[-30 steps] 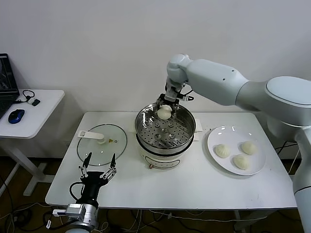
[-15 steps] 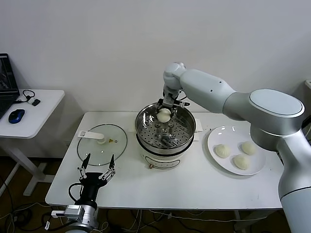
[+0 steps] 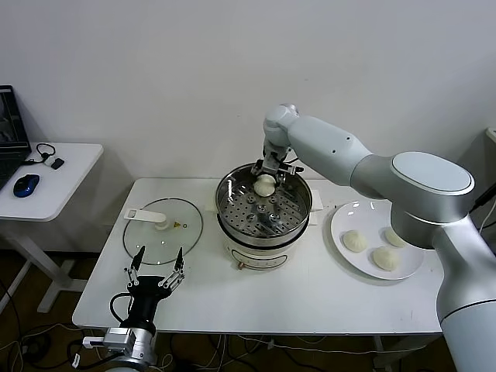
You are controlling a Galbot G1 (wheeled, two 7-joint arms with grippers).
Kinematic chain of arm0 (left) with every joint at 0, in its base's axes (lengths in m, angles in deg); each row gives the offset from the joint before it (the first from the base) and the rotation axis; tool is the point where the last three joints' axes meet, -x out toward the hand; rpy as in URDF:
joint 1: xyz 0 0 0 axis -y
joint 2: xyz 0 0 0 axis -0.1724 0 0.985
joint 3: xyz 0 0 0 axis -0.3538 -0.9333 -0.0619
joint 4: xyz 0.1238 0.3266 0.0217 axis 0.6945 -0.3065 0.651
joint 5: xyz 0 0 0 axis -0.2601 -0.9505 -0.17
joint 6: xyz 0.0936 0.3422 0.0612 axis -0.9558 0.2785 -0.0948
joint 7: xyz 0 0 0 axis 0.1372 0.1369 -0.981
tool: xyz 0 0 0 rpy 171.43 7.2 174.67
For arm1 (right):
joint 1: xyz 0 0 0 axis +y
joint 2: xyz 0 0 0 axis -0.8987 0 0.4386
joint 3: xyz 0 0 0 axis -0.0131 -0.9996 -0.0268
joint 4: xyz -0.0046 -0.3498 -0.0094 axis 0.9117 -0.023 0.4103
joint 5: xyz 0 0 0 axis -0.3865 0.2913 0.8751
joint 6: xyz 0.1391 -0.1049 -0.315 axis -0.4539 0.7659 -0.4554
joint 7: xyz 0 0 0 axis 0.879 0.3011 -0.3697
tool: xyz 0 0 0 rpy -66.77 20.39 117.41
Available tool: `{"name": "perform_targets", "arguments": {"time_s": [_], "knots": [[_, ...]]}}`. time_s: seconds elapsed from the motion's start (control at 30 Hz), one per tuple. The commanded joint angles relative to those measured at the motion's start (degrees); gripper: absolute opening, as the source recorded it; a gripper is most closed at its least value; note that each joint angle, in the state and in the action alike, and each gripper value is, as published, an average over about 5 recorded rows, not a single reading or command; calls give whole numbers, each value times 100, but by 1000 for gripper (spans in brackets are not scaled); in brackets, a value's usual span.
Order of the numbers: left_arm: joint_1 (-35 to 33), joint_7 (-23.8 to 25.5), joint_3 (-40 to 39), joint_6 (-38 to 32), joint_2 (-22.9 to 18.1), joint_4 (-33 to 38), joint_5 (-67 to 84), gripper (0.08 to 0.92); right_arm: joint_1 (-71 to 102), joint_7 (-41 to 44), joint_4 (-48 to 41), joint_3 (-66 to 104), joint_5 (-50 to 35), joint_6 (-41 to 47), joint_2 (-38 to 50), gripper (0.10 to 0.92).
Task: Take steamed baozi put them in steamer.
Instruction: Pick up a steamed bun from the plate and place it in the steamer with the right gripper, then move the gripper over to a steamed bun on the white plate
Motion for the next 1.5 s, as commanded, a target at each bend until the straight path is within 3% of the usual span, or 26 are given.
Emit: {"name": "perform_targets", "arguments": {"time_s": [0.03, 0.2, 0.5, 0.67, 0.83, 1.17, 1.5], "knots": [[-2, -1, 0, 0, 5, -7, -2, 823, 41, -2, -85, 87, 17, -36, -16, 769], [6, -10, -14, 5, 1, -9, -7, 823, -114, 143, 110, -108, -471, -7, 85, 820], [-8, -23, -19, 26, -6, 54, -28, 823, -1150, 520, 635, -1092, -2533, 197, 569, 823], [-41, -19, -25, 27, -1, 95, -24, 823, -1961, 697, 1114, -1725, -3834, 699, 1125, 823], [-55, -14, -59, 31, 11, 108, -5, 823, -2335, 807, 1330, -2023, -4567, 1537, 1837, 823], [-41, -2, -92, 73, 42, 178, 36, 823, -2196, 1007, 1469, -2259, -5161, 3014, 3126, 823], [-54, 2, -99, 83, 39, 187, 50, 823, -1224, 990, 1537, -1816, -4638, 3613, 3809, 823]]}}
